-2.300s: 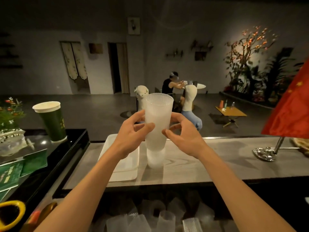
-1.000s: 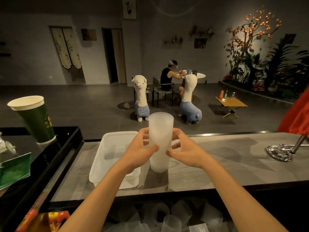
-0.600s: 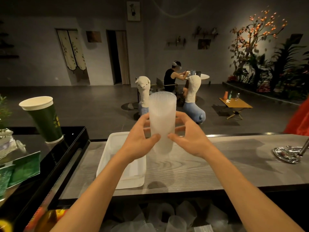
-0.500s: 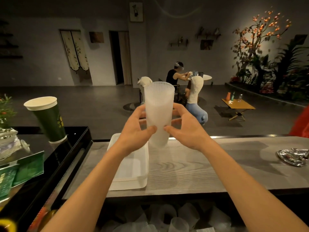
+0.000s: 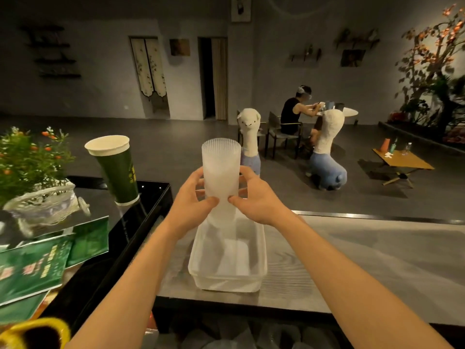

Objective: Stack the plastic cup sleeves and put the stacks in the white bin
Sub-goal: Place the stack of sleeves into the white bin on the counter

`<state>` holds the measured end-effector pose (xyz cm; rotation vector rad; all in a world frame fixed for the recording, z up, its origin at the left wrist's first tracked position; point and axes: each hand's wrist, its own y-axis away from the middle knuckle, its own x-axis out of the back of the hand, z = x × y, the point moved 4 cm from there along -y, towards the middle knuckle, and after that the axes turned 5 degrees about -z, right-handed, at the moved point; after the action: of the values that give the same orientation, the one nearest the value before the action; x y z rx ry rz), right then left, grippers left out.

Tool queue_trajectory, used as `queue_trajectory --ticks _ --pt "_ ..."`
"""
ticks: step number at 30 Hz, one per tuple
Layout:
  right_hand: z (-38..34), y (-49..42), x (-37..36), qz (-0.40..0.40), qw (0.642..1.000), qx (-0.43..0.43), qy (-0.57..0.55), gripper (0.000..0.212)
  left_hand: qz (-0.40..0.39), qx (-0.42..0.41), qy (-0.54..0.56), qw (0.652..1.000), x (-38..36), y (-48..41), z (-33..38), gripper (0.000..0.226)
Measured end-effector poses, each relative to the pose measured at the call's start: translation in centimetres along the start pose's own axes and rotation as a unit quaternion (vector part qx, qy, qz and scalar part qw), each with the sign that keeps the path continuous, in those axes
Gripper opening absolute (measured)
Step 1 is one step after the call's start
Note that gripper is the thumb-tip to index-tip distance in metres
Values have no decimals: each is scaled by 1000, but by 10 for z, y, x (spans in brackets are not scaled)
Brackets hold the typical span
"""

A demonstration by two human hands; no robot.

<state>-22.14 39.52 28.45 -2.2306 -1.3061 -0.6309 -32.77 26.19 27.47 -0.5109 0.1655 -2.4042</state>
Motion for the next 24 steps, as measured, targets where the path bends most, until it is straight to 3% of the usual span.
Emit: queue_trajectory --ticks 11,15,17,20,24 --pt "40 -24 -29 -27 998 -45 -20 65 -3 50 30 998 -6 -13 -51 61" --pt "38 -13 -28 -32 997 -64 1 82 21 71 -5 997 -5 -8 -54 59" --pt "32 -2 -25 -22 997 -73 10 85 46 101 -31 993 -3 -2 -52 72" --pt "16 23 -16 24 998 -59 13 70 99 113 -70 986 -1 17 -35 75" --pt "-13 76 -2 105 994 8 2 20 186 23 -79 979 0 66 5 30"
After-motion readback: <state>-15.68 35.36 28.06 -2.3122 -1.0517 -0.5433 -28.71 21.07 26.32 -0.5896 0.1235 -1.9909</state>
